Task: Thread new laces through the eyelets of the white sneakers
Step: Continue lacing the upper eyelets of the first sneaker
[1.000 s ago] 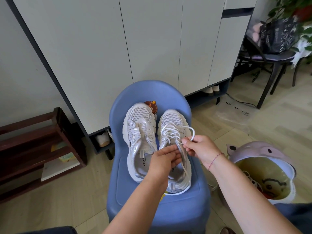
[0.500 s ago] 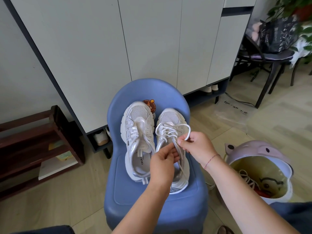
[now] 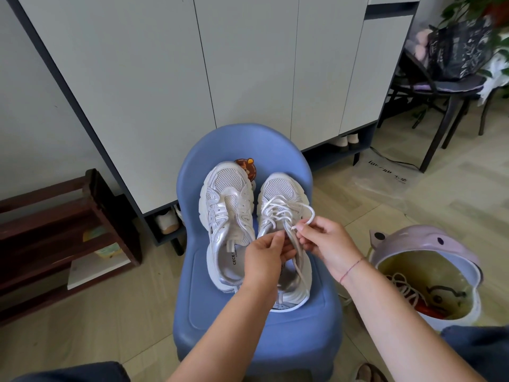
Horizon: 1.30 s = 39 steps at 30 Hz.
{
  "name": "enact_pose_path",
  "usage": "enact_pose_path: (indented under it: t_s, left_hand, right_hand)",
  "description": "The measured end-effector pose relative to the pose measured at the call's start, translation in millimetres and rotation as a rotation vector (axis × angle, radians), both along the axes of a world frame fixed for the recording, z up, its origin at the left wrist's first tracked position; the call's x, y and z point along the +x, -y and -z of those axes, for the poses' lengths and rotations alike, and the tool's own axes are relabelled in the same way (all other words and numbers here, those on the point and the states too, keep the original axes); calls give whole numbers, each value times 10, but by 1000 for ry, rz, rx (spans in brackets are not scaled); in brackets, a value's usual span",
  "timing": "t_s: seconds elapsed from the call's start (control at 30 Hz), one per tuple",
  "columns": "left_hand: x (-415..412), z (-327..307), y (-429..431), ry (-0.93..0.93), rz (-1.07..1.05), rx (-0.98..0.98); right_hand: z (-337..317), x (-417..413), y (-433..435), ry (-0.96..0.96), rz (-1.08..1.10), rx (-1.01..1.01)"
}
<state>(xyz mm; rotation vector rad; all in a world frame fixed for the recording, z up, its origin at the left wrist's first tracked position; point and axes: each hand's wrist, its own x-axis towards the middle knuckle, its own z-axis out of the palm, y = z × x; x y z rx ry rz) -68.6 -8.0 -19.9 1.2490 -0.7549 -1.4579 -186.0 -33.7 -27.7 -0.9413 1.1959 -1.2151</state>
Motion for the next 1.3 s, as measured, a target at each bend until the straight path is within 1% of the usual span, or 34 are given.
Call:
enact_pose_path:
  t_s: [0.07, 0.23, 0.4, 0.53, 0.7, 0.77, 0.83, 0.87, 0.93, 1.0, 1.07, 1.13, 1.23, 1.3]
  left_hand:
    - [-8, 8, 9, 8, -21, 30]
    - [-23, 17, 21, 52, -43, 58]
    - [-25, -18, -14, 151, -6, 33]
    - [2, -27, -27, 160, 47, 26]
    - [102, -20, -181, 176, 47, -38]
    - [239, -34, -281, 136, 5, -48]
    - [445, -67, -306, 66, -106, -46]
    - [550, -83, -289, 63, -181, -50]
    - [709, -105, -247, 122, -320, -70]
    - [748, -120, -220, 241, -389, -103]
    - [691, -122, -238, 419, -359, -169]
    - [612, -98, -257, 542, -284, -237]
    - [495, -53, -230, 635, -90, -289]
    - [396, -45, -186, 639, 58, -288]
  right_hand:
    - [36, 25, -2, 22, 29, 14]
    - [77, 73, -5, -1, 54, -25]
    - [220, 99, -96, -80, 54, -101]
    - [359, 75, -152, -212, 81, -162]
    - [408, 36, -173, -268, 125, -191]
    - [415, 25, -191, -282, 134, -193]
    - [413, 36, -195, -270, 124, -196]
    - [412, 52, -195, -276, 120, -199]
    - [440, 94, -188, -307, 144, -189]
    - [525, 105, -176, -301, 211, -144]
    - [565, 98, -201, -299, 263, -112]
    - [520, 117, -248, -324, 273, -146]
    - [395, 170, -277, -396, 259, -228]
    - [348, 189, -239, -429, 237, -237]
